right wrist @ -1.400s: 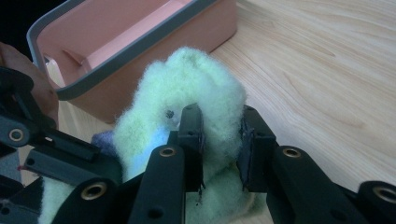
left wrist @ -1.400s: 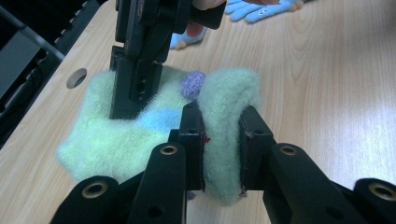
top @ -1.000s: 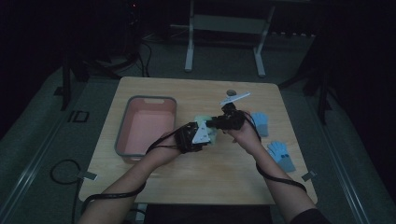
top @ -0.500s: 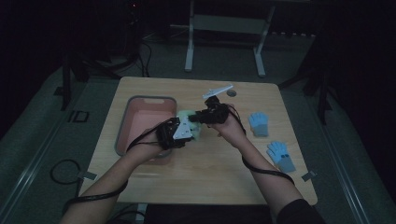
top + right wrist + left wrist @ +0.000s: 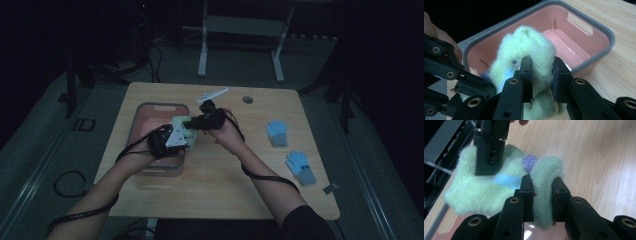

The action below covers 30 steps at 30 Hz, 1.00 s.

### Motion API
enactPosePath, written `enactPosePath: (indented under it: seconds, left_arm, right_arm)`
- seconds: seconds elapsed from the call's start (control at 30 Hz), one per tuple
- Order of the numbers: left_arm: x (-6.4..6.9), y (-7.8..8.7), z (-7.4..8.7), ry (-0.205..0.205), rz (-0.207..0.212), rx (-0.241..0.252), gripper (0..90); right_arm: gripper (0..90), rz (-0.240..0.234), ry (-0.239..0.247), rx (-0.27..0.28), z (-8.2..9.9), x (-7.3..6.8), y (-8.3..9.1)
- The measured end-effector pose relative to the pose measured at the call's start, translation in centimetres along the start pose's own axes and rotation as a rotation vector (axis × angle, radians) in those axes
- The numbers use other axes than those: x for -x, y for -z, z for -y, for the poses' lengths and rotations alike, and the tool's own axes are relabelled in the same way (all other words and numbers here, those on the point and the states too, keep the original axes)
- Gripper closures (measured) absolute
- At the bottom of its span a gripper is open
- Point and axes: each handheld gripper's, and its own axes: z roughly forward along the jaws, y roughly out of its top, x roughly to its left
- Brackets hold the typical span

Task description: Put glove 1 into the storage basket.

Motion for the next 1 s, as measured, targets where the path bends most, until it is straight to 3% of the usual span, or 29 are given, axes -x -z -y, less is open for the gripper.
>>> enactPosePath:
  seconds: [0.3,0.43,0.6,0.77,1.0]
  left_arm:
    - [-0.9,1.0,3.1,0.033,-0.017,-0.033,75.6]
    - [-1.3,0.8,4.9,0.046,0.004,-0.060,75.6]
    - [-1.5,-0.2,6.0,0.069,0.032,-0.086,75.6]
    - [-1.6,-1.4,6.5,0.063,0.058,-0.134,75.6]
    - [-2.1,-2.7,6.2,0.043,0.098,-0.195,75.5]
  right_arm:
    - [74.0,-0.042,-0.005,-0.005,-1.3,-0.9,-4.0]
    - [74.0,-0.057,-0.009,-0.020,-1.3,-0.9,-5.7]
    - [74.0,-0.051,-0.016,-0.045,-1.0,-0.9,-7.3]
    - [73.8,-0.056,-0.033,-0.106,-0.7,-0.3,-8.6]
    - [71.9,-0.047,-0.053,-0.137,-0.3,0.3,-9.0]
